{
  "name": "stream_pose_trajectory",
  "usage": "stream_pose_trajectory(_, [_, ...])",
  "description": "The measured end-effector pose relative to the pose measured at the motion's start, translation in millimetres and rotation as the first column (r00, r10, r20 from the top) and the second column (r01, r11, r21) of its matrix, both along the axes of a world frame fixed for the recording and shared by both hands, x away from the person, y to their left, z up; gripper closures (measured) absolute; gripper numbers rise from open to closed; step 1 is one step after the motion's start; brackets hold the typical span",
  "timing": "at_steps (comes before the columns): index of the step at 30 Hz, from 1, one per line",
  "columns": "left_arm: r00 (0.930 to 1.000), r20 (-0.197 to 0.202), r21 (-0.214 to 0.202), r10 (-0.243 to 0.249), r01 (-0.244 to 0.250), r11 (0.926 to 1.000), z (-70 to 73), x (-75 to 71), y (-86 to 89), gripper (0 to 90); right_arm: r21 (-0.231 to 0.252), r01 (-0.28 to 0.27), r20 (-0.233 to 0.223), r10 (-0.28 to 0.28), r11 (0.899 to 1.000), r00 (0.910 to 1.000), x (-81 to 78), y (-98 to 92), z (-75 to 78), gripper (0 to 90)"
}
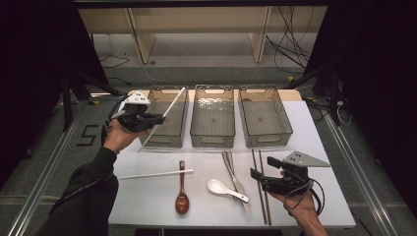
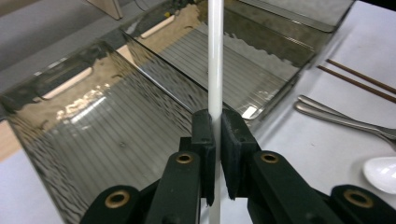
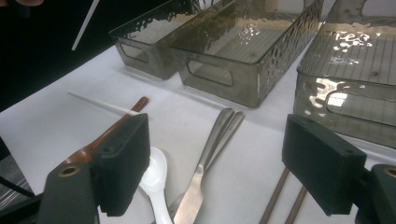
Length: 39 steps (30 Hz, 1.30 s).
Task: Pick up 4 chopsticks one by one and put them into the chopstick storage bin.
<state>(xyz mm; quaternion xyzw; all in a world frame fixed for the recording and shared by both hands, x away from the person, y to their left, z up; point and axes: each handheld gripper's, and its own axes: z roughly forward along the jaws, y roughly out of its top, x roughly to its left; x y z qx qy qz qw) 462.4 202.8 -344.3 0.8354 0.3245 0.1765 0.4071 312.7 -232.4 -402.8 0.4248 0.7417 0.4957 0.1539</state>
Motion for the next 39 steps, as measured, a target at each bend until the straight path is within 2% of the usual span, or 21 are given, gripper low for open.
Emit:
stream_pose_trajectory(2, [0.9999,0.013,0.009,0.005,-0.005,0.9999,2.7,5.5,-0.2,84.2,0.000,-0.001,0.000,0.001,1.000,1.0000,0.1,-0.1,0.0,24.4])
stream_pose_trajectory(6, [0.9989,0.046,0.002,0.014,-0.014,0.9999,10.4,18.2,3.3,84.1,0.002,0.001,-0.002,-0.001,1.000,1.0000,0.3,0.2,-0.1,24.4])
stream_pose_trajectory(9, [0.9971,0.065,-0.007,0.038,-0.037,0.9993,15.6,28.5,8.3,84.1,0.001,0.001,-0.001,-0.001,1.000,1.0000,0.2,0.3,-0.2,24.4])
stream_pose_trajectory(12, [0.9961,0.080,-0.007,0.038,-0.037,0.9993,16.2,38.1,10.4,84.0,0.001,-0.001,-0.003,0.001,1.000,1.0000,0.8,0.1,-0.3,24.4])
stream_pose_trajectory(19, [0.9933,0.088,-0.018,0.075,-0.074,0.9971,10.4,56.0,11.4,84.0,0.004,0.002,-0.006,-0.002,1.000,1.0000,0.7,-0.3,-0.3,24.4])
stream_pose_trajectory(22, [0.9913,0.089,-0.050,0.097,-0.093,0.9944,8.4,61.7,14.8,84.0,0.002,0.003,-0.005,-0.003,1.000,1.0000,0.7,-0.3,-0.3,24.4])
stream_pose_trajectory(27, [0.9874,0.086,-0.073,0.133,-0.127,0.9892,-0.7,68.6,19.3,84.0,0.003,0.001,-0.006,-0.001,1.000,1.0000,0.8,-0.4,-0.3,24.5])
stream_pose_trajectory(30, [0.9844,0.080,-0.076,0.157,-0.151,0.9856,-8.2,72.9,20.3,84.0,0.001,-0.001,-0.005,0.001,1.000,1.0000,0.8,0.1,-0.3,24.5])
stream_pose_trajectory(34, [0.9837,0.072,-0.063,0.165,-0.160,0.9850,-16.2,75.7,22.3,84.0,0.001,-0.001,-0.003,0.001,1.000,1.0000,0.7,0.1,-0.2,24.5])
stream_pose_trajectory(39, [0.9828,0.059,-0.070,0.175,-0.171,0.9828,-27.0,76.3,25.5,83.8,0.004,-0.001,-0.008,0.001,1.000,1.0000,0.5,-0.2,-0.3,24.5])
